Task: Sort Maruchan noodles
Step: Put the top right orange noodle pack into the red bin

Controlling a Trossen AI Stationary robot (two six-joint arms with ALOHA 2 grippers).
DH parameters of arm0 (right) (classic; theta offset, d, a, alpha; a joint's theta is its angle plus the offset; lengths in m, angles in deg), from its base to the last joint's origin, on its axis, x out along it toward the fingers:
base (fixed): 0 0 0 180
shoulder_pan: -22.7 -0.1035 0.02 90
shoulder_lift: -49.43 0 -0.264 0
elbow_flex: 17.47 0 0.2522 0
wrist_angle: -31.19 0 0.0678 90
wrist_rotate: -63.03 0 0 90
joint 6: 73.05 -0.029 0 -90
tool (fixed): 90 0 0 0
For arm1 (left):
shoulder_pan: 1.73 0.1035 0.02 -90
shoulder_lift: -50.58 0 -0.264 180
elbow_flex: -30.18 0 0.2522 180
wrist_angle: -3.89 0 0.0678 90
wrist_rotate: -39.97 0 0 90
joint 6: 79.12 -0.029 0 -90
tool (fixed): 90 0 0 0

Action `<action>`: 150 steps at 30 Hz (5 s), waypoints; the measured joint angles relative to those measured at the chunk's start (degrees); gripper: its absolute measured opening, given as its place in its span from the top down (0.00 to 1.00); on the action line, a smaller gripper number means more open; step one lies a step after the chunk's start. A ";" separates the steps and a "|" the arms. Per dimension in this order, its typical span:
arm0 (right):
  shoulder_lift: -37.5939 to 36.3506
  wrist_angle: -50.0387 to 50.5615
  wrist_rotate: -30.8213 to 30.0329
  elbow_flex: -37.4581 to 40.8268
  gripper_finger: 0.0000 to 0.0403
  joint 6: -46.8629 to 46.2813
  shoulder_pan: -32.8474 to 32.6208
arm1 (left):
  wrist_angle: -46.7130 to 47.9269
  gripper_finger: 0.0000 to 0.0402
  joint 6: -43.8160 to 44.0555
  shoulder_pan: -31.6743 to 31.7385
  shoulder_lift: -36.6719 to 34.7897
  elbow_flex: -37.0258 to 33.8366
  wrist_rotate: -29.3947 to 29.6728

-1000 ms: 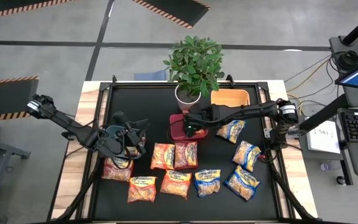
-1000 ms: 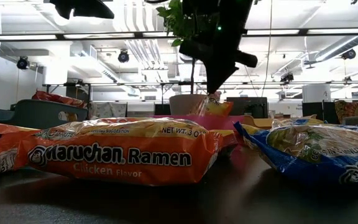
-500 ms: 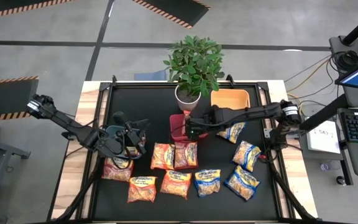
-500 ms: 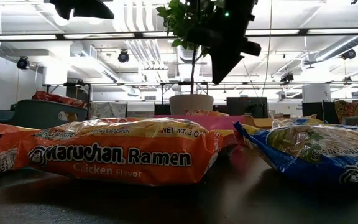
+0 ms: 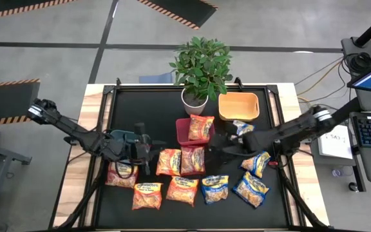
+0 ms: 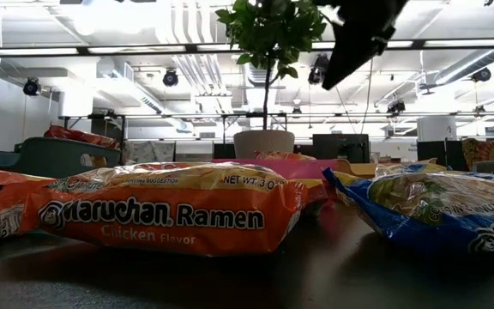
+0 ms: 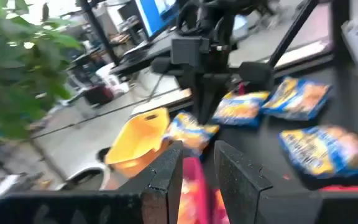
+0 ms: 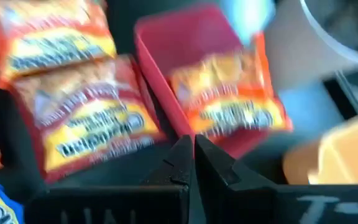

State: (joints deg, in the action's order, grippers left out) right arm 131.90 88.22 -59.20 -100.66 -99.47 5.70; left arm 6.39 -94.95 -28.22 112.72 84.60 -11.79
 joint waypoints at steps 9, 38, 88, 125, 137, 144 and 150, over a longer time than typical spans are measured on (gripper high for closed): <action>-17.56 -32.65 0.85 21.98 0.98 20.80 -0.75 | -11.55 0.81 10.76 2.95 9.67 0.02 -0.84; -49.17 -43.40 4.34 42.75 0.98 35.50 -0.60 | -33.86 0.44 29.54 21.48 33.51 0.02 -4.62; -51.57 -43.12 4.19 43.36 0.98 36.93 -0.60 | -37.56 0.32 35.84 30.57 48.14 5.35 -4.48; -51.57 -43.12 4.16 43.36 0.98 36.94 -0.60 | -40.77 0.91 36.66 30.55 51.73 5.42 -4.91; -51.57 -43.18 4.15 43.36 0.98 36.96 -0.60 | -45.73 1.00 24.98 28.15 48.68 5.42 -4.74; -48.21 -46.70 4.15 43.19 0.98 36.51 0.56 | -48.47 1.00 15.77 26.00 47.73 5.40 -4.77; -41.16 -46.94 4.15 41.73 0.98 34.36 4.10 | -49.32 1.00 8.87 24.57 47.53 5.40 -7.26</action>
State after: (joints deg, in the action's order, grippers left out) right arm 90.75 41.28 -55.05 -58.93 -65.10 9.79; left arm -42.93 -86.08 -3.66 160.25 90.00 -19.05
